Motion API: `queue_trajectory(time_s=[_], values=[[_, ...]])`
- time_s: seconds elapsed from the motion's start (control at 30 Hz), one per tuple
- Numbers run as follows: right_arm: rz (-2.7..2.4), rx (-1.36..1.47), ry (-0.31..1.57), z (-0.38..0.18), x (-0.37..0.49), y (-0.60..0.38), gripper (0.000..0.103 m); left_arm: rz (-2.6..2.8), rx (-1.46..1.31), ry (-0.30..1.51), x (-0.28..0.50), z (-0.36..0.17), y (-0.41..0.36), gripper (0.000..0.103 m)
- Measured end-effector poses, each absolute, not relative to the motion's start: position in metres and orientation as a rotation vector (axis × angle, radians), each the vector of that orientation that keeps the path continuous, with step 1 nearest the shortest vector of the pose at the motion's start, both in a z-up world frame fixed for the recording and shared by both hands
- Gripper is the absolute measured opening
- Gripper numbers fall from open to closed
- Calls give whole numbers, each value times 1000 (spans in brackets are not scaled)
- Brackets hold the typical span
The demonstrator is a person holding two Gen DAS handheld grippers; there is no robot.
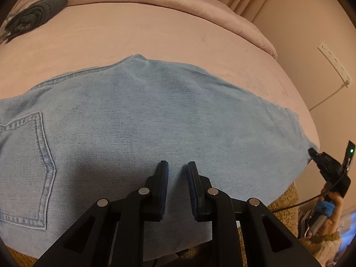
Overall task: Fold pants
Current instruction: 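Pinch the leg hem with the right tool and fold it over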
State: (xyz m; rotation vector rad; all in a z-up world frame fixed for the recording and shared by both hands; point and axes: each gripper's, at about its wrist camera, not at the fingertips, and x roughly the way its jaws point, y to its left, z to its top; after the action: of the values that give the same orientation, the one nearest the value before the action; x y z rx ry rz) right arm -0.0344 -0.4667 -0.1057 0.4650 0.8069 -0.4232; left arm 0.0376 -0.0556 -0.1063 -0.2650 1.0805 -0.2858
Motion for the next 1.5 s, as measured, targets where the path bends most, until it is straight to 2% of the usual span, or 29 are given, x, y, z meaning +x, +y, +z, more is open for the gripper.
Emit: queue_trajectory(time_s=[0.33, 1.5], values=[[-435, 440, 850, -120, -27, -471, 15, -277, -248, 1079, 39, -106, -59, 20], [-441, 411, 866, -129, -20, -471, 16, -257, -224, 1071, 42, -109, -66, 19]])
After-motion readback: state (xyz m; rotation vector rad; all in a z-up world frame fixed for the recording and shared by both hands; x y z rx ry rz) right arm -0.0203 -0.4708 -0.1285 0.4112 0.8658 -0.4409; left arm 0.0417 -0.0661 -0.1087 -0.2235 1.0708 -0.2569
